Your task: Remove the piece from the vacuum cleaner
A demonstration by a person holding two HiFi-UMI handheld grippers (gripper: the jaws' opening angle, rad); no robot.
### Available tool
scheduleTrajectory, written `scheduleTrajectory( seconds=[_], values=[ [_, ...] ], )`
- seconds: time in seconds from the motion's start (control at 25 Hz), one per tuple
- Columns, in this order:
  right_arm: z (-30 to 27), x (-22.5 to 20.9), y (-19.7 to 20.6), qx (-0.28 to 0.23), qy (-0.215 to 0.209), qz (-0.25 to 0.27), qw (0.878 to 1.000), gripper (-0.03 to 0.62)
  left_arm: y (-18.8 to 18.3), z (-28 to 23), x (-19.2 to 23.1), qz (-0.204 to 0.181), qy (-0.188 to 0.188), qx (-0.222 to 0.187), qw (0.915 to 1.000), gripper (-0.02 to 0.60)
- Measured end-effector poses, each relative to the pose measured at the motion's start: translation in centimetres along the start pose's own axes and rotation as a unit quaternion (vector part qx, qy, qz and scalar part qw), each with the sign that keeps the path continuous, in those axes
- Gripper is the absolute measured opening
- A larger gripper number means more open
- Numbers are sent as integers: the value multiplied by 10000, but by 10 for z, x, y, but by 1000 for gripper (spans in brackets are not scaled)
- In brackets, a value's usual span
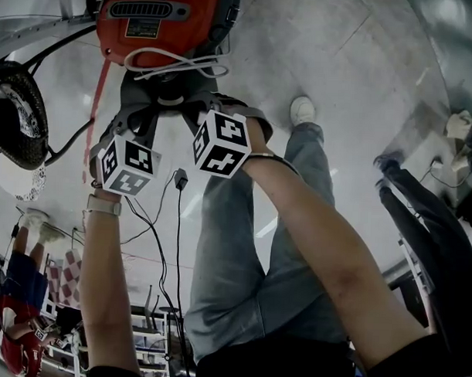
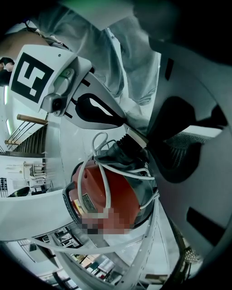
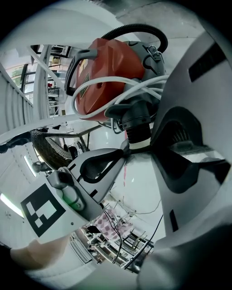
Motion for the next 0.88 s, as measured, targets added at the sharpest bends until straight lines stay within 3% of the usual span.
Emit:
scheduleTrajectory(
  seconds=[0.88],
  values=[
    [-4,10,1,17,-76,92,9999,44,6,5,-6,198,-102,126,9997,41]
  ],
)
Point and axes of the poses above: the fingertips, and each gripper's own axes: z backward along the fingers, x to its left, y out of its underside, the point moved 2 cm from there along z, backward along the fingers, and after that the axes turned 13 degrees about -y, right-handed, at the moved point
